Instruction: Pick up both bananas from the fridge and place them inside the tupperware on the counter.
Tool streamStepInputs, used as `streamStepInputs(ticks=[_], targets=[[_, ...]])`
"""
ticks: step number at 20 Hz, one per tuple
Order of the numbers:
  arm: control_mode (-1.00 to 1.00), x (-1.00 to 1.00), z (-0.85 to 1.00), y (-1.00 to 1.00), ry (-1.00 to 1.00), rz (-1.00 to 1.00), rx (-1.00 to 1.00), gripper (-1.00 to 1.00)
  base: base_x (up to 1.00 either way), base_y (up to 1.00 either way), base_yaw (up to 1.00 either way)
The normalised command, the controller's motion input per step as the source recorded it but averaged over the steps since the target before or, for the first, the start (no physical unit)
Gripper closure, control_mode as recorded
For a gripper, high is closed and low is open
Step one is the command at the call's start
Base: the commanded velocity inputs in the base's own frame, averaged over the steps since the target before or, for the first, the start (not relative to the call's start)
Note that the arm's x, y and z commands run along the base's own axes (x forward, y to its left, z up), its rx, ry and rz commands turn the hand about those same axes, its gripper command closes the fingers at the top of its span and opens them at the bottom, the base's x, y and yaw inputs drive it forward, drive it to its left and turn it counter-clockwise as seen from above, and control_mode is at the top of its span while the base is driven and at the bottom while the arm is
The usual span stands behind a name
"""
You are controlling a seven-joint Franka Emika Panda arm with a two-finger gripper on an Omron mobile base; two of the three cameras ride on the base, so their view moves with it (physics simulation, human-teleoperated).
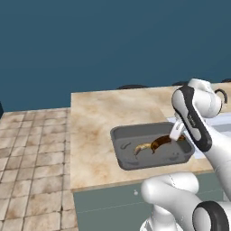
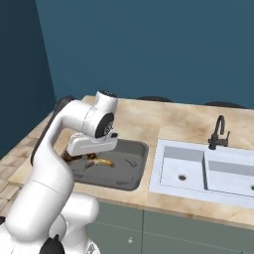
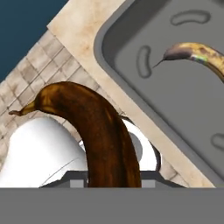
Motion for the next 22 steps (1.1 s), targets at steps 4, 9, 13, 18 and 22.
streamStepInputs(ticks=[4, 9, 13, 18, 22], targets=[[-1.00, 0.22, -0.44, 0.00, 0.00, -0.10, 0.00, 1.00, 0.00, 0.00, 0.00], [-1.00, 0.22, -0.42, 0.00, 0.00, -0.08, 0.00, 1.00, 0.00, 0.00, 0.00], [-1.00, 0.28, -0.33, 0.00, 0.00, -0.05, 0.00, 1.00, 0.00, 0.00, 0.00], [-1.00, 0.32, -0.31, 0.00, 0.00, -0.01, 0.00, 1.00, 0.00, 0.00, 0.00], [-1.00, 0.34, -0.35, 0.00, 0.00, 0.00, 0.00, 1.00, 0.00, 0.00, 0.00]])
